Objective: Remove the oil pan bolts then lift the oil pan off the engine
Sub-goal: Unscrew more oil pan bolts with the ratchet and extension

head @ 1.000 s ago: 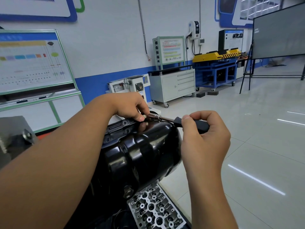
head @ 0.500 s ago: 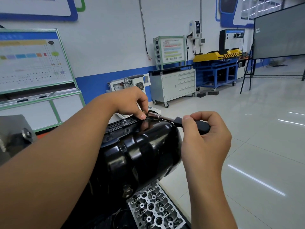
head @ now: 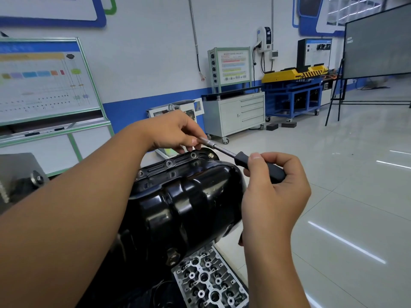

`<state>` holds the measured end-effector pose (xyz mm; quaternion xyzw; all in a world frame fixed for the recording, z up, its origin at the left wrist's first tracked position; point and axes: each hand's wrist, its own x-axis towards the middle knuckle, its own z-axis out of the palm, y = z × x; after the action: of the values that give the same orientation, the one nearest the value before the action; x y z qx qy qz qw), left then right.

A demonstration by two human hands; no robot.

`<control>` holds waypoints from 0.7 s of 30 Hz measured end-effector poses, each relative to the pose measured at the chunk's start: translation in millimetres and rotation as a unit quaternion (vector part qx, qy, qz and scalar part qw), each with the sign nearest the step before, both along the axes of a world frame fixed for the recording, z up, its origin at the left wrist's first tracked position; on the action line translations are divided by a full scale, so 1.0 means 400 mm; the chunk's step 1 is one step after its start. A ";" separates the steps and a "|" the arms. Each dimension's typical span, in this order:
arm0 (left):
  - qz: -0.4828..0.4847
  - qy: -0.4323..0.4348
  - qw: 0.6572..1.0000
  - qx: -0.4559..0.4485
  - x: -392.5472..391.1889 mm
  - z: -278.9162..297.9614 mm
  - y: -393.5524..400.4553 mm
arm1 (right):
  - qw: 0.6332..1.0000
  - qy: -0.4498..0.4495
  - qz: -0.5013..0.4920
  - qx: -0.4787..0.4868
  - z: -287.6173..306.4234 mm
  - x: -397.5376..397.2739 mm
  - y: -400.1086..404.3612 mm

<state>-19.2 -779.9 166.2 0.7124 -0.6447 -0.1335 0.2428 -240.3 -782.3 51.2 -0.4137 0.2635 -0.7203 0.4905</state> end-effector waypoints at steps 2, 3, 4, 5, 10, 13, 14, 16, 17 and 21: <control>-0.009 0.023 1.000 0.003 0.004 -0.001 0.006 | 1.000 -0.005 0.007 0.011 -0.005 0.005 0.000; -0.011 0.029 0.999 0.004 0.007 -0.001 0.010 | 1.000 -0.007 0.006 0.015 -0.007 0.007 -0.001; -0.012 0.031 0.999 0.005 0.008 0.000 0.013 | 1.000 -0.010 0.001 0.020 -0.008 0.009 -0.003; -0.010 0.028 1.000 0.006 0.008 0.001 0.014 | 1.000 -0.011 -0.007 0.023 -0.009 0.010 -0.005; 0.040 -0.006 0.999 -0.028 -0.008 -0.004 0.001 | 0.996 0.058 -0.062 0.013 -0.012 0.003 -0.022; 0.055 -0.032 0.998 -0.019 -0.025 -0.010 -0.015 | 0.994 0.101 -0.047 0.019 -0.015 0.000 -0.042; 0.059 -0.036 0.997 -0.018 -0.030 -0.012 -0.020 | 0.993 0.113 -0.040 0.023 -0.018 0.002 -0.047; 0.066 -0.038 0.997 -0.020 -0.036 -0.013 -0.027 | 0.991 0.126 -0.032 0.026 -0.026 0.007 -0.053; 0.070 -0.037 0.997 -0.022 -0.038 -0.013 -0.030 | 0.991 0.125 -0.032 0.025 -0.029 0.009 -0.054; 0.100 -0.023 0.994 -0.041 -0.035 -0.016 -0.032 | 0.994 0.094 -0.042 0.020 -0.037 0.012 -0.053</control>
<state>-33.1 -792.8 159.9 0.7657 -0.5805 -0.0659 0.2690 -235.3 -803.4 36.4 -0.4583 0.3400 -0.6929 0.4407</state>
